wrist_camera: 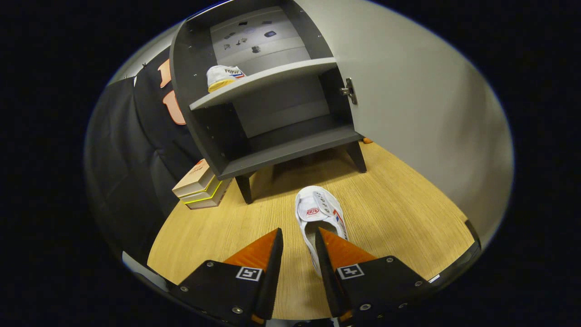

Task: Open the shoe cabinet door, grab the shoes and put them into the shoe cabinet, then close the shoe cabinet door.

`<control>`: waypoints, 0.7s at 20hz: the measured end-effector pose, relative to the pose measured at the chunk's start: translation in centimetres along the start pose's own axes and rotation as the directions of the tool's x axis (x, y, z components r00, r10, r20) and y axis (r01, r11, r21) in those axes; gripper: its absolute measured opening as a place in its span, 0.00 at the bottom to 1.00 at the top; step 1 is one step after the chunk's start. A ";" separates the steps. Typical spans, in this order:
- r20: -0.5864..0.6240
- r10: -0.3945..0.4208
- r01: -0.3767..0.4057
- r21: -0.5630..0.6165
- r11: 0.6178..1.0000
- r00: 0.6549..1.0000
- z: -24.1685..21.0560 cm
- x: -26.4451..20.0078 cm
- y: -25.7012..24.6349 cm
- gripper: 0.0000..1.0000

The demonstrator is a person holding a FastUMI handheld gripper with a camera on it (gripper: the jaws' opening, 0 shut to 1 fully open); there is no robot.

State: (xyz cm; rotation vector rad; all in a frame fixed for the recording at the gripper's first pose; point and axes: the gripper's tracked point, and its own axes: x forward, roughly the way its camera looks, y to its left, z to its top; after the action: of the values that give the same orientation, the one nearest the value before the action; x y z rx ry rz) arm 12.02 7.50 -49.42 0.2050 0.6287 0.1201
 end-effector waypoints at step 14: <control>-0.038 0.009 -0.009 -0.009 1.000 0.999 -2.0 9.2 0.0 0.23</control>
State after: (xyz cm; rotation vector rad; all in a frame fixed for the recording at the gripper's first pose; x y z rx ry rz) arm 18.25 9.37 -56.25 0.1966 0.6651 0.1361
